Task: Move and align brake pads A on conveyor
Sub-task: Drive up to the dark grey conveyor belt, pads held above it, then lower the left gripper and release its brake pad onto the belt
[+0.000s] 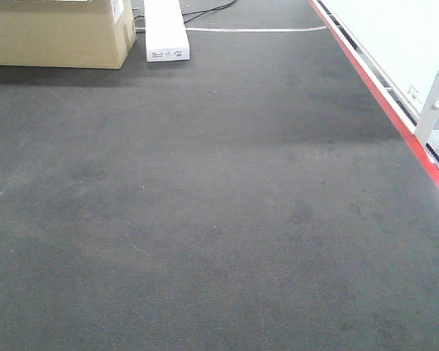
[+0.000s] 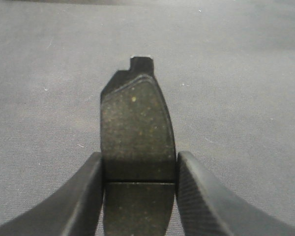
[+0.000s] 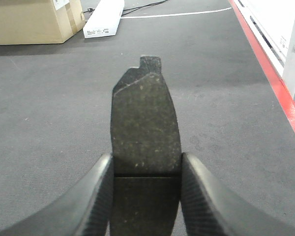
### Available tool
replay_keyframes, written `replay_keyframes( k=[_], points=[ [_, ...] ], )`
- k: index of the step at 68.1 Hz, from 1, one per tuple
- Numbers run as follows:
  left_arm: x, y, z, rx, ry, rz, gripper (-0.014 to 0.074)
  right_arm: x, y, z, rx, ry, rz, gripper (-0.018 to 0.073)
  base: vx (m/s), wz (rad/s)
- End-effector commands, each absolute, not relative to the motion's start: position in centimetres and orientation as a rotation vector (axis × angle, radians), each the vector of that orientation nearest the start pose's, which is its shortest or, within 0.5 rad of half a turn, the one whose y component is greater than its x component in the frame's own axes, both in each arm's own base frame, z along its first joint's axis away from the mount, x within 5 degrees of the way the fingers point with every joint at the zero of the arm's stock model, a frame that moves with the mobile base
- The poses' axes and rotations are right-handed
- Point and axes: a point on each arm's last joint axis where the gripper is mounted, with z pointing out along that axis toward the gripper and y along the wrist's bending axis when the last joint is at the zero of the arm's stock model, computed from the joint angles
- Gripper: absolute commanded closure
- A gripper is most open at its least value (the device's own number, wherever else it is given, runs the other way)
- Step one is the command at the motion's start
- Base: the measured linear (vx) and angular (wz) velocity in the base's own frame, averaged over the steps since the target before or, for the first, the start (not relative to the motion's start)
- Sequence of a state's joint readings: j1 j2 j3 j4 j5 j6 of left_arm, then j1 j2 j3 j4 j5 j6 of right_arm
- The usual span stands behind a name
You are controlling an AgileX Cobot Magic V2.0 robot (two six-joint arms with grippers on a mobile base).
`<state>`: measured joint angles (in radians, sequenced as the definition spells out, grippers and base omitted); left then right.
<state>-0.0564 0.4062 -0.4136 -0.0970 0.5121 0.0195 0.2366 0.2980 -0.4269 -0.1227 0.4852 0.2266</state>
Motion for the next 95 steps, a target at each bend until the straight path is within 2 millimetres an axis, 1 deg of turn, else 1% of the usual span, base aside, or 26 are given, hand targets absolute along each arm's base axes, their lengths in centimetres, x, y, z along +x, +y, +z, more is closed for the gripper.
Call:
replay_keyframes(
  k=[1,19,26,33,37,40,44,45,50,51,56,63,70,82,89,95],
  points=[
    [9.0,-0.9,29.6,0.001,1.869,-0.144,0.0602,6.9,1.2,31.3,-0.081,1.715,0.200,0.0566,0.00,0.00],
    [8.9,-0.9,29.5,-0.021,1.885,-0.162,0.0601,6.9,1.2,31.3,-0.081,1.715,0.200,0.0566,0.00,0.00],
    [9.5,-0.9,29.7,-0.011,1.937,-0.142,0.0598,6.9,1.2,31.3,-0.081,1.715,0.200,0.0566,0.00,0.00],
    [11.4,-1.0,30.7,0.000,2.025,-0.123,0.0594,6.9,1.2,31.3,-0.081,1.715,0.200,0.0566,0.00,0.00],
    [13.0,-1.1,31.2,0.000,2.095,-0.125,0.0592,6.9,1.2,31.3,-0.081,1.715,0.200,0.0566,0.00,0.00],
    [14.2,-1.2,31.3,0.001,2.151,-0.123,0.0592,6.9,1.2,31.3,-0.081,1.715,0.200,0.0566,0.00,0.00],
    [16.3,-1.3,31.0,0.000,2.233,-0.121,0.0589,6.9,1.2,31.3,-0.081,1.715,0.200,0.0566,0.00,0.00],
    [16.5,-1.3,31.0,0.000,2.241,-0.121,0.0589,6.9,1.2,31.3,-0.081,1.715,0.200,0.0566,0.00,0.00],
    [19.2,-1.5,30.0,-0.003,2.332,-0.117,0.0589,6.9,1.2,31.3,-0.081,1.713,0.200,0.0566,0.00,0.00],
    [19.4,-1.5,30.1,-0.003,2.334,-0.117,0.0587,6.9,1.2,31.3,-0.081,1.713,0.200,0.0566,0.00,0.00],
    [21.7,-1.7,29.1,-0.008,2.404,-0.116,0.0582,6.9,1.2,31.3,-0.081,1.714,0.200,0.0566,0.00,0.00],
    [24.5,-1.8,27.5,-0.040,2.491,-0.121,0.0577,6.9,1.2,31.3,-0.081,1.714,0.200,0.0566,0.00,0.00],
    [26.7,-1.9,25.5,-0.044,2.569,-0.115,0.0563,6.9,1.2,31.3,-0.081,1.714,0.200,0.0566,0.00,0.00],
    [29.4,-2.1,22.5,-0.049,2.677,-0.107,0.0508,6.9,1.2,31.3,-0.081,1.714,0.200,0.0566,0.00,0.00],
    [30.3,-2.1,20.7,-0.052,2.719,-0.103,0.0445,6.9,1.2,31.3,-0.081,1.714,0.200,0.0566,0.00,0.00],
    [30.9,-2.2,19.6,-0.055,2.746,-0.101,0.0364,6.9,1.2,31.3,-0.081,1.714,0.200,0.0566,0.00,0.00]
  ],
)
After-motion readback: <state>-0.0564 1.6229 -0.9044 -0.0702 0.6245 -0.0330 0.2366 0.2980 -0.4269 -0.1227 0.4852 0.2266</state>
